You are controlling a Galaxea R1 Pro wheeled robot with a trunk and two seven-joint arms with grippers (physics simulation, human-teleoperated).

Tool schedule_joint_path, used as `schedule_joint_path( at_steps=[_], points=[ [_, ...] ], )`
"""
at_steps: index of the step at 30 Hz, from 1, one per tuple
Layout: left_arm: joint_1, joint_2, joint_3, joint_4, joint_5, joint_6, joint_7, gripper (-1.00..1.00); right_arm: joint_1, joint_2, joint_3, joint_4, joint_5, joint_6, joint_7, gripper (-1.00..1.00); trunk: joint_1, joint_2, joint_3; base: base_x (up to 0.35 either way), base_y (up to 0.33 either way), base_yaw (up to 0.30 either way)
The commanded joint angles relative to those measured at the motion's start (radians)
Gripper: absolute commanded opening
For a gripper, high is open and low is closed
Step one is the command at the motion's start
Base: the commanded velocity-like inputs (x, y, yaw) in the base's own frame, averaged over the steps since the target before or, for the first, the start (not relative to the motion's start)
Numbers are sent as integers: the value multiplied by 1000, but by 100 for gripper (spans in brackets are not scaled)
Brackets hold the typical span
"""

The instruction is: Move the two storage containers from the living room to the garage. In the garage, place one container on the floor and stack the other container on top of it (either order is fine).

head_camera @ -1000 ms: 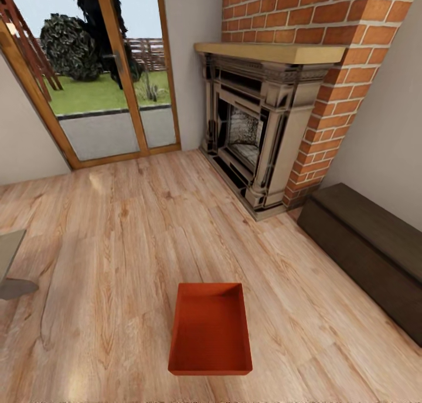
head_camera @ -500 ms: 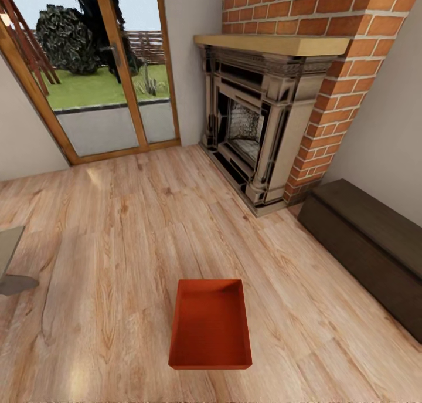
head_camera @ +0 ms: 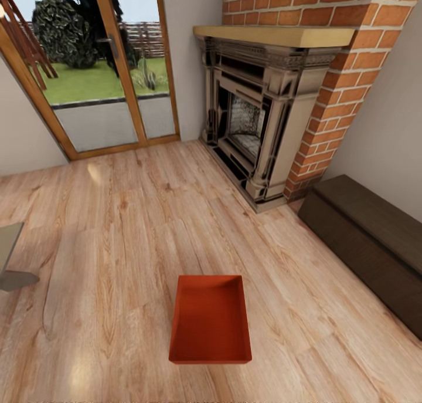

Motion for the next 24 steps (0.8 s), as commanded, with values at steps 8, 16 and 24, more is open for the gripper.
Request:
schedule_joint_path(
  at_steps=[8, 16, 24],
  points=[
    [-1, 0, 3, 1, 4, -4, 1, 100, -1, 0, 1, 3, 6, -5, -4, 100, 0, 0, -14, 0, 0, 0],
    [-1, 0, 3, 1, 4, -4, 1, 100, -1, 0, 1, 3, 6, -5, -4, 100, 0, 0, -27, 0, 0, 0],
    [-1, 0, 3, 1, 4, -4, 1, 100, -1, 0, 1, 3, 6, -5, -4, 100, 0, 0, -40, 0, 0, 0]
  ],
)
